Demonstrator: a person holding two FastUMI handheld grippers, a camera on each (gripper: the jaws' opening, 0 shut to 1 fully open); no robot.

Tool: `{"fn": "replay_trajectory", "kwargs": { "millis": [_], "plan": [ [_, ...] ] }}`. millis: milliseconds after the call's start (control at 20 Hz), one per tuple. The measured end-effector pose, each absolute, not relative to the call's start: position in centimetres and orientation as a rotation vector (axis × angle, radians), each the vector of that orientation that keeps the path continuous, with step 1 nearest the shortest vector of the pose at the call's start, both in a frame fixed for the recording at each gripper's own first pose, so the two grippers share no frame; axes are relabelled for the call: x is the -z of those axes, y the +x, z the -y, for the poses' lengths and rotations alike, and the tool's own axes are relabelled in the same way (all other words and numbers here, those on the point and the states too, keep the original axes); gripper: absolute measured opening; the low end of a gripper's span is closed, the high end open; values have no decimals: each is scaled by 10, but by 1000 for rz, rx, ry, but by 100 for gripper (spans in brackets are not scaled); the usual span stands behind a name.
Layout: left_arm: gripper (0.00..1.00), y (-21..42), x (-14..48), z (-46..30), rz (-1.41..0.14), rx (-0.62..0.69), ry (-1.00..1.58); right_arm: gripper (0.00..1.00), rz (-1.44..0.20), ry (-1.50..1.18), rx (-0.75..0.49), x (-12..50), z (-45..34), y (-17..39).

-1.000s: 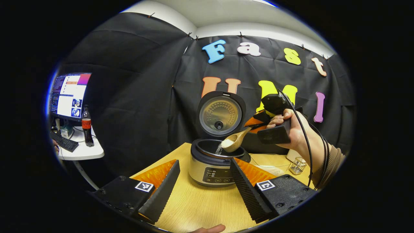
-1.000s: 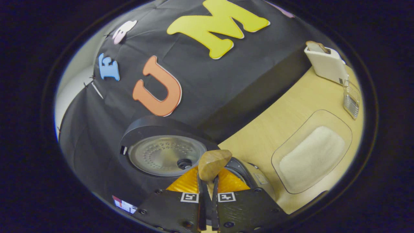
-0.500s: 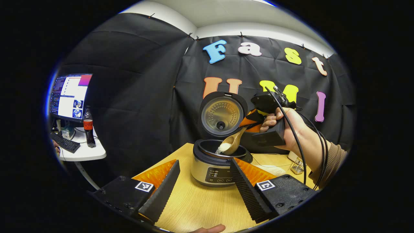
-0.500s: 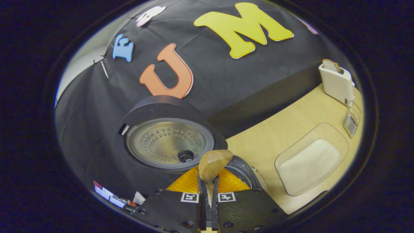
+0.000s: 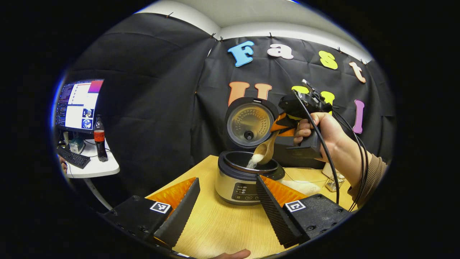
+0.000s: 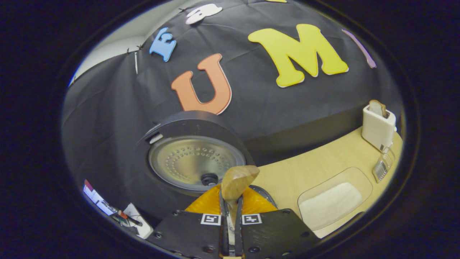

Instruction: Close the left gripper, press the button to open the rice cooker; take a wooden spoon from the chopstick holder with the right hand, scoop a spoonful of rice and pour it into the rice cooker, then put the wooden spoon back into the chopstick holder.

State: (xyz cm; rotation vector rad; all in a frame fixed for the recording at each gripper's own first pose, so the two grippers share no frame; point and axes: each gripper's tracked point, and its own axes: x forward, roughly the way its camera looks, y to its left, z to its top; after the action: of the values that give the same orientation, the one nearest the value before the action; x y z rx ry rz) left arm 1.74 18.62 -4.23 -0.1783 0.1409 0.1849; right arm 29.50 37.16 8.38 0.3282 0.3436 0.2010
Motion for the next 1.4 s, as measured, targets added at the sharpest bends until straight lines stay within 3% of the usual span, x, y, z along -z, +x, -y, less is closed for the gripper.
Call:
{"fn": "replay_trajectory", "kwargs": {
  "millis": [400,650,1000,1400],
  "plan": [
    [99,13,44,-187,-145,-187,-167,8,-196,128,-216,-116,-379,283],
    [99,8,43,-191,-153,-189,-177,4,-115,24,-233,-132,-393,279],
    [99,6,45,-196,-158,-198,-187,9,-100,-171,-257,-118,-413,280],
    [99,6,52,-187,-191,-189,-166,5,-19,-374,-258,-113,-415,273]
  ]
}}
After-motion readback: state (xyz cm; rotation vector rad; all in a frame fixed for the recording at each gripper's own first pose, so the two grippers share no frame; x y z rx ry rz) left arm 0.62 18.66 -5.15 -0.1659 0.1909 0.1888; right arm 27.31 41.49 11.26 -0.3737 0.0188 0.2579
